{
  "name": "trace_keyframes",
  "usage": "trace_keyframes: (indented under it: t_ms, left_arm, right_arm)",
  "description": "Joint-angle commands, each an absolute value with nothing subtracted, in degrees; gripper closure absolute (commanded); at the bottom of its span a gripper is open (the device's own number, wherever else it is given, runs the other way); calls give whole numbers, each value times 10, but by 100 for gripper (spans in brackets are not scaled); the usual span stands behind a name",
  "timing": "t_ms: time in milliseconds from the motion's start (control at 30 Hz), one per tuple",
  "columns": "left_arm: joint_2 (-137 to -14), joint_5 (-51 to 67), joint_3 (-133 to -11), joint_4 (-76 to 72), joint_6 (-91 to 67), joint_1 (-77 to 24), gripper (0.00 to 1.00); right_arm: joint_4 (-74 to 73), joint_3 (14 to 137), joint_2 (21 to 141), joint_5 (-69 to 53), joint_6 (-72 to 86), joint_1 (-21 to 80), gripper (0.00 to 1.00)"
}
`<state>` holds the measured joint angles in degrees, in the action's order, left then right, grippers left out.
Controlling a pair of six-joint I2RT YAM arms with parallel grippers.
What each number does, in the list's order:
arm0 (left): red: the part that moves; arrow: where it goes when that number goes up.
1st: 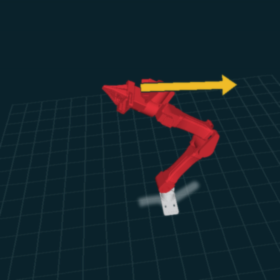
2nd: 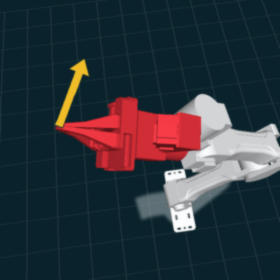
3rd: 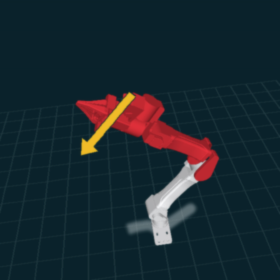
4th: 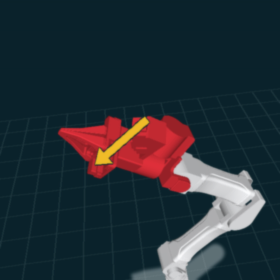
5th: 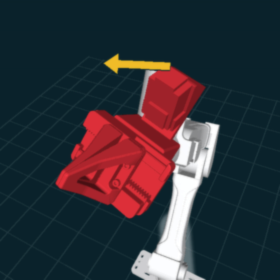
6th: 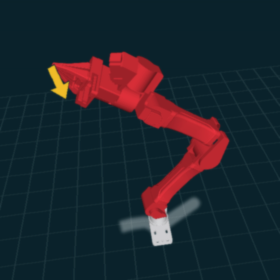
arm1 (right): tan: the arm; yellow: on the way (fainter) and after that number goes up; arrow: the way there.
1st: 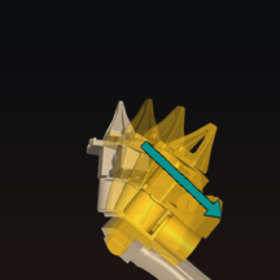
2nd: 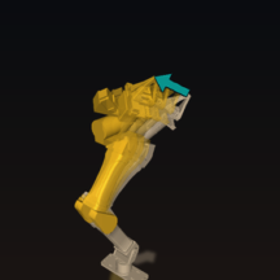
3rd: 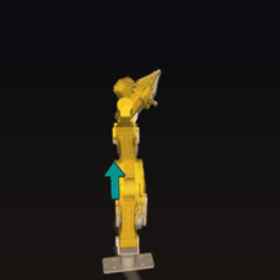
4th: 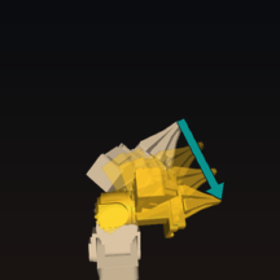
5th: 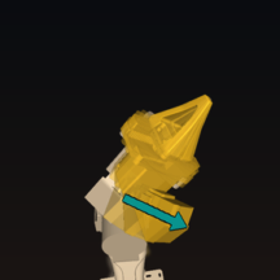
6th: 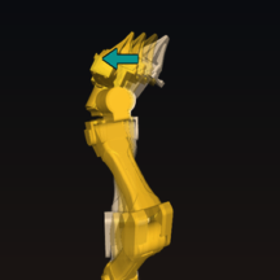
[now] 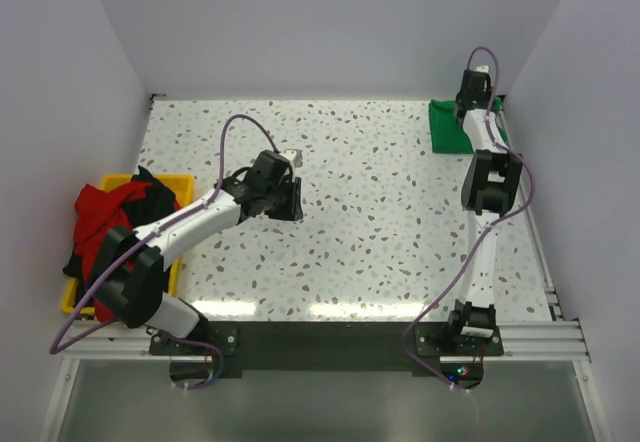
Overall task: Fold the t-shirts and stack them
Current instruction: Neatly place the folded tshirt to the corner, then reset both grippers
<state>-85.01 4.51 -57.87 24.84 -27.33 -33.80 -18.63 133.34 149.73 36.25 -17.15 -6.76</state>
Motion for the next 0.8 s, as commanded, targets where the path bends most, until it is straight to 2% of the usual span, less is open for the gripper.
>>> trace_keyframes:
  t_ms: [0, 33, 67, 167, 300, 400, 633, 767]
  left_arm:
    - [-846, 59, -589, 222, -262, -335, 66]
    - [-847, 61, -586, 220, -266, -335, 66]
    - [-847, 63, -584, 218, -269, -335, 66]
    - [-835, 65, -577, 210, -273, -334, 66]
    - [-814, 54, -578, 208, -279, -335, 65]
    - [-794, 40, -578, 209, -281, -335, 64]
    - [-752, 2, -570, 225, -278, -330, 62]
    - [-716, -28, -560, 236, -272, -325, 60]
  right_arm:
    - [-165, 1349, 1483, 341, -159, -68, 51]
    - [-170, 1354, 1481, 333, -144, -68, 40]
    - [-177, 1360, 1474, 326, -136, -68, 20]
    - [-201, 1376, 1452, 298, -113, -59, 1]
    - [-235, 1356, 1403, 302, -93, -28, 1]
    - [-244, 1294, 1355, 316, -70, -4, 1]
    - [-253, 1069, 1123, 256, 72, 83, 1]
    - [-243, 884, 993, 181, 144, 118, 1]
